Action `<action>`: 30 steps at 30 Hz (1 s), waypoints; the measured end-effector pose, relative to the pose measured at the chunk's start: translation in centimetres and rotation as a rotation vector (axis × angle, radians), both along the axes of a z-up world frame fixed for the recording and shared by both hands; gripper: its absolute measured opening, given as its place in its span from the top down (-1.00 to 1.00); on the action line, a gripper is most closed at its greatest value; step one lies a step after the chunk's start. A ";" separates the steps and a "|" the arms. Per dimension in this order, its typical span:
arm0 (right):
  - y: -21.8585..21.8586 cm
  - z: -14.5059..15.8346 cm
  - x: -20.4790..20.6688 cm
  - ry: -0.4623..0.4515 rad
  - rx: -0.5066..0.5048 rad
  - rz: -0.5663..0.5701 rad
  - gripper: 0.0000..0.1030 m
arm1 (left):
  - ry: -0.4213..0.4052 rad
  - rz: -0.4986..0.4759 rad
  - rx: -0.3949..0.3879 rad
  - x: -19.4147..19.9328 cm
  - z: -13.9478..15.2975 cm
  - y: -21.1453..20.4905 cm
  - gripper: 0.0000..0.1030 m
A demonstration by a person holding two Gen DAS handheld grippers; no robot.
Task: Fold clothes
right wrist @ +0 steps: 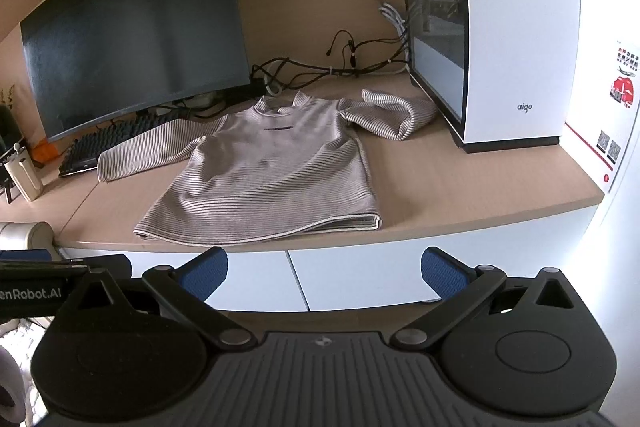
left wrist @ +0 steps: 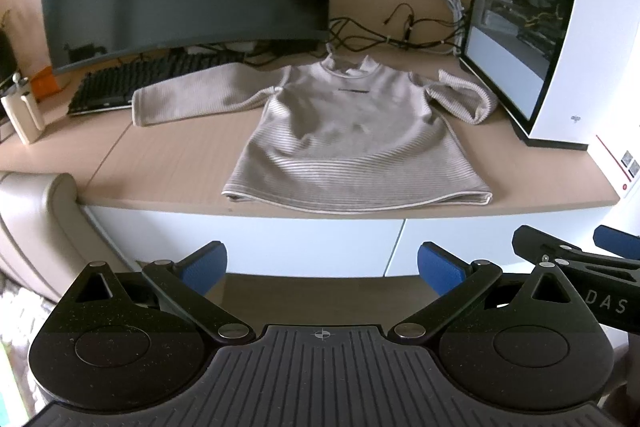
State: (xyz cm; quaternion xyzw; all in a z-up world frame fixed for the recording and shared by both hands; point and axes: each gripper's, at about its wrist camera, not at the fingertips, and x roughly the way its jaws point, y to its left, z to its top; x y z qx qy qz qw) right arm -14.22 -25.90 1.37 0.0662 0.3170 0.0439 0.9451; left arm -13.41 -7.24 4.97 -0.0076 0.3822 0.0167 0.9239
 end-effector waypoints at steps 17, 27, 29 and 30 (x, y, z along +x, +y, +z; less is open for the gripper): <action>0.4 0.0 0.3 0.008 0.004 0.016 -1.00 | 0.017 0.010 -0.003 0.2 -0.2 0.7 -1.00; 0.6 -0.2 1.0 0.021 0.002 0.026 -1.00 | 0.030 0.016 -0.005 0.9 -0.5 1.2 -1.00; 0.7 -0.3 1.2 0.024 0.001 0.028 -1.00 | 0.034 0.017 -0.005 1.1 -0.6 1.3 -1.00; 0.7 -0.3 1.4 0.026 0.001 0.029 -1.00 | 0.036 0.018 -0.004 1.2 -0.6 1.3 -1.00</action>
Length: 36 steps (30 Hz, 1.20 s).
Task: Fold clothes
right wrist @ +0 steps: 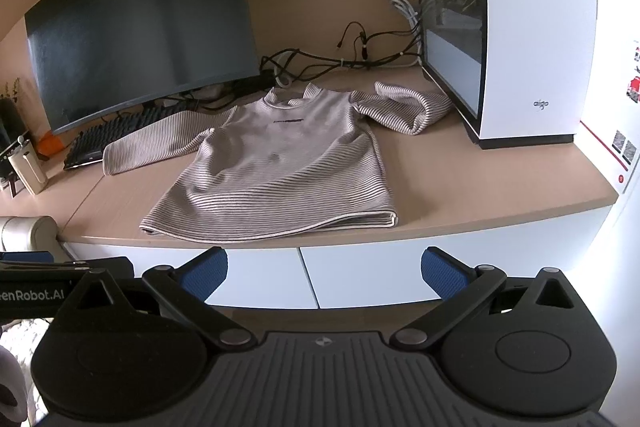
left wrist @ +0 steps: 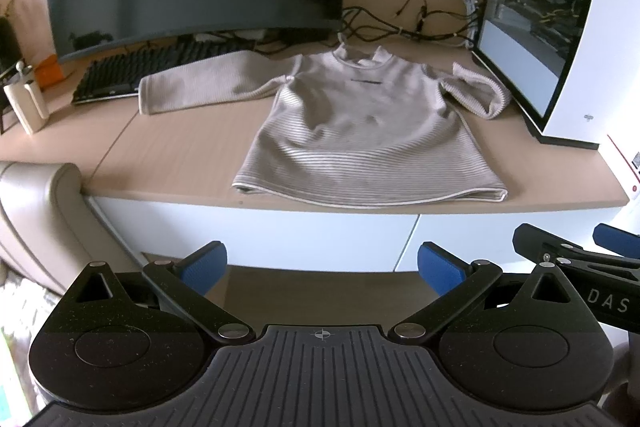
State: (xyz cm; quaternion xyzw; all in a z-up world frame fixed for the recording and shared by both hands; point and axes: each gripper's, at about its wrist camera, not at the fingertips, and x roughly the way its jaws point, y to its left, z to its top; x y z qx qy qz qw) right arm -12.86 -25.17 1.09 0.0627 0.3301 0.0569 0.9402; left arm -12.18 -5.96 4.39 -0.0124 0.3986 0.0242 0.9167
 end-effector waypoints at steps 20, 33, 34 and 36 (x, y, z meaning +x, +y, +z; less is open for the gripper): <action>1.5 -1.7 6.9 0.086 0.031 -0.053 -1.00 | 0.092 -0.074 -0.021 7.8 -1.9 2.0 -1.00; 4.1 -3.2 13.5 0.177 0.288 -0.041 -1.00 | 0.137 -0.118 -0.172 14.1 -3.8 8.7 -1.00; 4.2 -3.1 13.7 0.173 0.299 -0.045 -1.00 | 0.140 -0.120 -0.182 14.5 -4.1 9.2 -1.00; 4.6 -3.1 14.0 0.178 0.310 -0.039 -1.00 | 0.122 -0.128 -0.199 15.2 -4.6 9.6 -1.00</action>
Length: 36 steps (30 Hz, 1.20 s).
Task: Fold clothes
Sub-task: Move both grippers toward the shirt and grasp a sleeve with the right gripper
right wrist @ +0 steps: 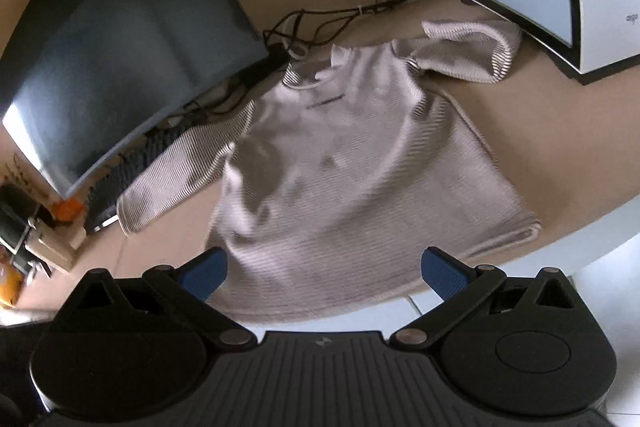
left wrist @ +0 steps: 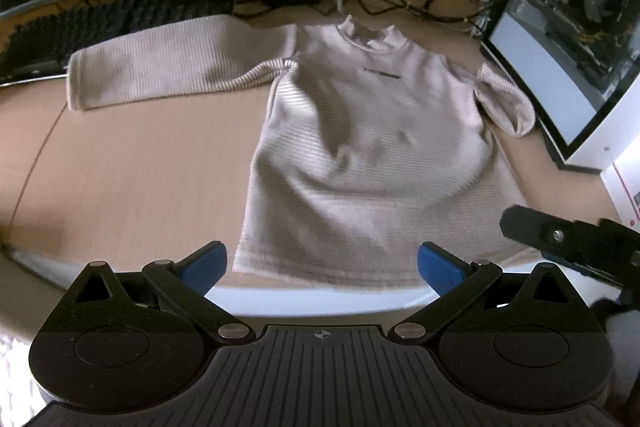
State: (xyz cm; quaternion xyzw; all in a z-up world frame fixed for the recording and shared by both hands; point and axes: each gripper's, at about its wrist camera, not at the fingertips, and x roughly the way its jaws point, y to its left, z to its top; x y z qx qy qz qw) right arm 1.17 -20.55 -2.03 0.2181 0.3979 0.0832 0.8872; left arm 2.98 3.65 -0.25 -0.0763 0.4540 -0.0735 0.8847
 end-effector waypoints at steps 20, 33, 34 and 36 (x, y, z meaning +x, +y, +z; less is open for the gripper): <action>-4.9 0.1 9.1 0.012 -0.120 0.012 -1.00 | -0.033 -0.050 -0.106 6.3 -2.0 -3.3 -1.00; -1.6 -5.5 16.4 0.091 -0.066 0.240 -1.00 | 0.106 -0.036 0.155 12.3 -6.7 -6.3 -1.00; -1.6 -5.6 16.1 0.104 -0.057 0.265 -1.00 | 0.106 -0.034 0.155 12.0 -6.8 -6.2 -1.00; -1.5 -5.5 16.0 0.123 -0.063 0.295 -1.00 | 0.113 -0.011 0.121 12.0 -6.5 -5.6 -1.00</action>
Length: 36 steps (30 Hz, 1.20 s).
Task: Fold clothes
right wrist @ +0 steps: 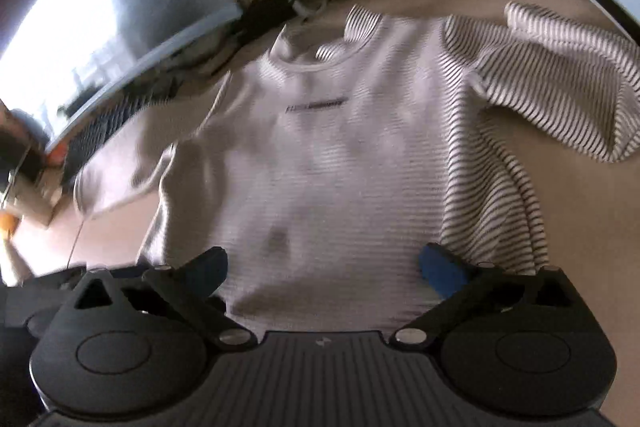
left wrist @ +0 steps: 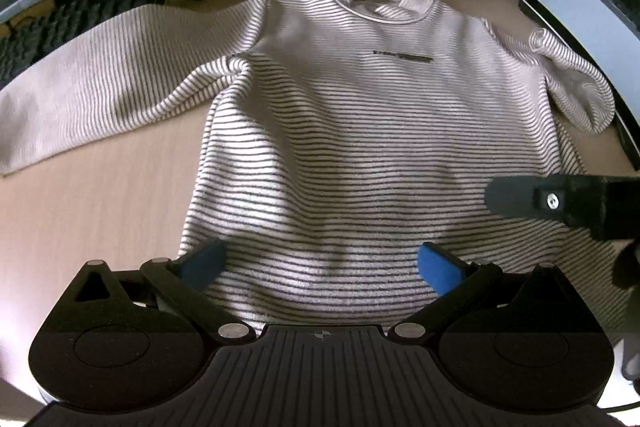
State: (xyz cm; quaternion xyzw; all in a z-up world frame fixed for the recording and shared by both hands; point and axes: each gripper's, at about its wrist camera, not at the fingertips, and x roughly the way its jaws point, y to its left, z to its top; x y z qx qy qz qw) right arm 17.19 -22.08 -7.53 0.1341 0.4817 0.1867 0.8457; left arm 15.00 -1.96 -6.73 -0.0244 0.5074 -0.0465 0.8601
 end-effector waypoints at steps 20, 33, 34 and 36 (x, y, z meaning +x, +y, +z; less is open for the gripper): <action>-7.7 1.8 9.6 -0.324 -0.907 -0.106 -0.14 | -0.078 -0.131 -0.372 -5.6 11.7 -2.0 -1.00; -7.7 3.2 12.3 -0.355 -0.961 -0.078 0.86 | -0.100 -0.056 -0.384 -7.3 11.7 0.8 -1.00; -7.9 4.1 12.3 -0.367 -0.947 -0.101 0.86 | -0.101 -0.055 -0.386 -7.4 11.7 1.0 -1.00; -8.4 6.7 12.0 -0.397 -0.892 -0.161 0.86 | -0.103 -0.054 -0.392 -7.6 11.8 1.2 -1.00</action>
